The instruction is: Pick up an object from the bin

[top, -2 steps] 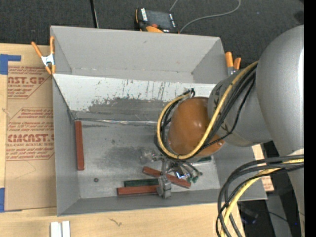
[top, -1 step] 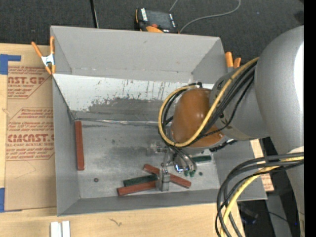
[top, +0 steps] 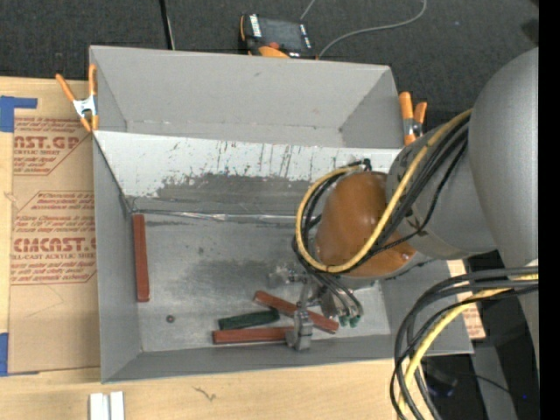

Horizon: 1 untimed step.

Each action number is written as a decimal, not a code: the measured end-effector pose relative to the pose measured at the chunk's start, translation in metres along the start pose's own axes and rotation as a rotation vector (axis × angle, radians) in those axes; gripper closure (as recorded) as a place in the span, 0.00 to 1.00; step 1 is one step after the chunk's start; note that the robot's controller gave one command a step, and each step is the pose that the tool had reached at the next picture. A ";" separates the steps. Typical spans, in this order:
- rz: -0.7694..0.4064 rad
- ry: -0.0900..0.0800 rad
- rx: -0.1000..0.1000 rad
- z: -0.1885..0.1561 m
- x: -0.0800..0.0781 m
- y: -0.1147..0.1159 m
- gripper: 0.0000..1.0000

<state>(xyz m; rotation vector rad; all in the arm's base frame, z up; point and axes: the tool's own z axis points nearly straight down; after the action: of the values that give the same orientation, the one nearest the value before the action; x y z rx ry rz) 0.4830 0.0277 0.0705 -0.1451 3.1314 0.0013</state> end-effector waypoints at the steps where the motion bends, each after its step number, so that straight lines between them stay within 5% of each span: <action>1: -0.001 0.008 0.000 -0.002 0.000 0.000 1.00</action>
Offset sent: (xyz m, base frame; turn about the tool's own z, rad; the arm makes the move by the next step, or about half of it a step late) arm 0.0000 0.0000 0.0000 0.0000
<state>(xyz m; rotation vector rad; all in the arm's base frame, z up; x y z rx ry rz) 0.4825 0.0278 0.0723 -0.1468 3.1393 0.0002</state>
